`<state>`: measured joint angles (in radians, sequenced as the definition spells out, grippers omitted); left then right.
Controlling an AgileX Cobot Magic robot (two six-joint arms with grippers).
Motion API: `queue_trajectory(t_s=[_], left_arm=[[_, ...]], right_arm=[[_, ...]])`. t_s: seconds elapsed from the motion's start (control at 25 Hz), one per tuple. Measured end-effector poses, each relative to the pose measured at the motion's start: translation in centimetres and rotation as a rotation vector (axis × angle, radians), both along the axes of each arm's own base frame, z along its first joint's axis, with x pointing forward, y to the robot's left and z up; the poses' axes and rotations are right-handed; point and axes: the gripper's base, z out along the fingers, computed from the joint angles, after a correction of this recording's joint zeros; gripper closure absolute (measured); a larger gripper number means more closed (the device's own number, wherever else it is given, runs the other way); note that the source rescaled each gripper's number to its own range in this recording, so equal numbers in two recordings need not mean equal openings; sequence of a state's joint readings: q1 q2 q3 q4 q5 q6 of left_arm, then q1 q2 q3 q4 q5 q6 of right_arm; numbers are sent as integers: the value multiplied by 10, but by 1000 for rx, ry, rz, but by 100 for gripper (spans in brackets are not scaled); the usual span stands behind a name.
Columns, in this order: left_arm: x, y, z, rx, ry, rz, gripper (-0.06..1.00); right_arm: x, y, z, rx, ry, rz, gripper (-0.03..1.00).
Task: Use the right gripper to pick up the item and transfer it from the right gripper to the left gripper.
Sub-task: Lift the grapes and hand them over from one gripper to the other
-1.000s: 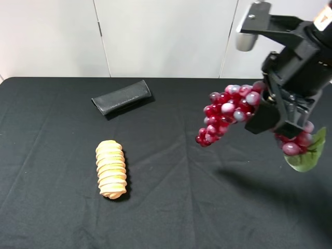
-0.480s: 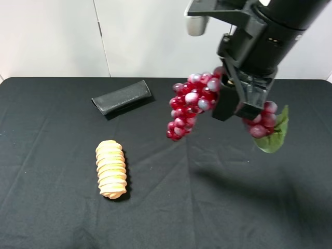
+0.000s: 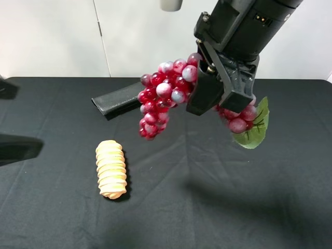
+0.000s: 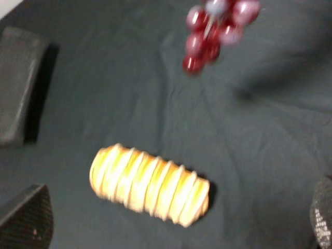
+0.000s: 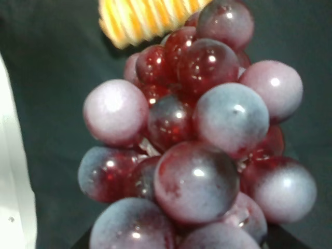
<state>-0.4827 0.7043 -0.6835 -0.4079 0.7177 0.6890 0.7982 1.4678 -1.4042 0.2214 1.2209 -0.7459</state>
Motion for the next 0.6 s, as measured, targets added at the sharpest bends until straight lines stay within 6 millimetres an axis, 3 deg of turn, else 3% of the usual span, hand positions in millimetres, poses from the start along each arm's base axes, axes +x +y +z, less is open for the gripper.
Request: queue_trajectory(t_s=[0.36,0.6], left_arm=[[18,-44,-12,44,0,-183,-6],[29,-66,-21,39,-31,-198,-6]], right_arm=[[-4,4,2,45,15,83,97],[-8,7,3,78,11,164,97]])
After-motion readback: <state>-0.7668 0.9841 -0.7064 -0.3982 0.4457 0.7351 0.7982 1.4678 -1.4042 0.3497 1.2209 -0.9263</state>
